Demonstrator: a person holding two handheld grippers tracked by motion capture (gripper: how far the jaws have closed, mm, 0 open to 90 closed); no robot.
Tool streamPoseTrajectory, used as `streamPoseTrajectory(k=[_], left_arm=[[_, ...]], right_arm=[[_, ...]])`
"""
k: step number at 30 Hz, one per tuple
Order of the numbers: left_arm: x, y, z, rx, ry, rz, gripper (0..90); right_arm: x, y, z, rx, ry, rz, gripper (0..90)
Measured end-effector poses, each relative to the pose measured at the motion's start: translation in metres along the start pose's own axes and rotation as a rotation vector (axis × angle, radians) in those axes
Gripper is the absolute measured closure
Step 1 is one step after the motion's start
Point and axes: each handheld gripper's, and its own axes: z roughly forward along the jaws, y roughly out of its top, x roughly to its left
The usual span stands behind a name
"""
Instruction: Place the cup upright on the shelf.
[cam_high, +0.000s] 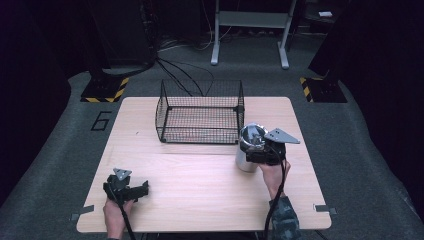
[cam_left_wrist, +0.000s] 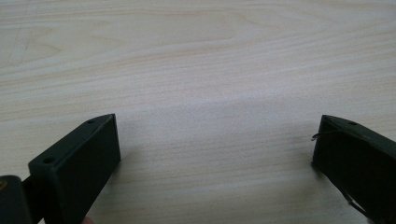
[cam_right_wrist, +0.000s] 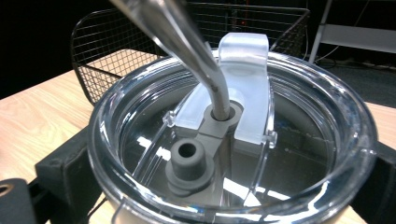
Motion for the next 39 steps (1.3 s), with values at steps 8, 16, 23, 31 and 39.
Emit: streamPoseTrajectory(k=[8,16,23,31,39], left_arm=[[0.000,0.000,0.000,-0.007,0.003,-0.002,0.6],[-0.001,0.000,0.000,-0.007,0.004,-0.003,0.6],[0.000,0.000,0.000,-0.006,0.000,-0.001,0.6],[-0.001,0.000,0.000,-0.006,0.004,-0.002,0.6],[0.000,0.000,0.000,-0.008,0.003,-0.002,0.5]], right_arm=[[0.010,0.004,0.002,0.011,0.032,-0.009,2.5],[0.022,0.009,0.007,0.012,0.063,-0.017,2.5],[0.028,0.014,0.010,0.018,0.079,-0.024,2.5],[0.036,0.021,0.015,0.013,0.103,-0.043,2.6],[0.042,0.027,0.020,0.018,0.123,-0.051,2.5]])
